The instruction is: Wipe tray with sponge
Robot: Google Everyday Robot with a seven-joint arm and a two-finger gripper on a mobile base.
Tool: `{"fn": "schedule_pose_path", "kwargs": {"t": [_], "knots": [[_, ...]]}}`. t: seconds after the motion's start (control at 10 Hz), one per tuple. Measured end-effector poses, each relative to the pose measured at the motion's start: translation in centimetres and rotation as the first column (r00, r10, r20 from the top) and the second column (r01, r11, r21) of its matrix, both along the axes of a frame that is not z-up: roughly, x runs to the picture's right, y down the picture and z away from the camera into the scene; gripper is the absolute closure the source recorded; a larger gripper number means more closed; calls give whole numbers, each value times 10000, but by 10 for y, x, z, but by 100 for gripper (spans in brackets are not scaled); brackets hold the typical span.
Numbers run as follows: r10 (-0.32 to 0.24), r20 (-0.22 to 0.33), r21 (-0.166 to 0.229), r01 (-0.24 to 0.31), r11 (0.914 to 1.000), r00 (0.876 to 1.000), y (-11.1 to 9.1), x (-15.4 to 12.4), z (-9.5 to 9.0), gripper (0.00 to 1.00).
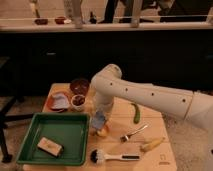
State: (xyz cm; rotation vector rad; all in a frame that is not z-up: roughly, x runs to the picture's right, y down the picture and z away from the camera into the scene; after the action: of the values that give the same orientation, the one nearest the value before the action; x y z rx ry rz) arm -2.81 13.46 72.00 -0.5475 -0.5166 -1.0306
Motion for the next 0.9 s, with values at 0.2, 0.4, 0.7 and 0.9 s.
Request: {"fn": "schedule_pose_path", "kwargs": {"t": [0.2, 0.4, 0.7, 0.9], "knots": [[-13, 58, -35, 13, 10000, 10000, 4, -7, -2, 82], [7, 45, -38, -6, 10000, 10000, 4, -5, -2, 82], [139, 76, -19, -138, 9999, 9999, 5, -8, -1, 82], [289, 209, 84, -291, 9995, 9994, 7, -27, 0, 82]]}}
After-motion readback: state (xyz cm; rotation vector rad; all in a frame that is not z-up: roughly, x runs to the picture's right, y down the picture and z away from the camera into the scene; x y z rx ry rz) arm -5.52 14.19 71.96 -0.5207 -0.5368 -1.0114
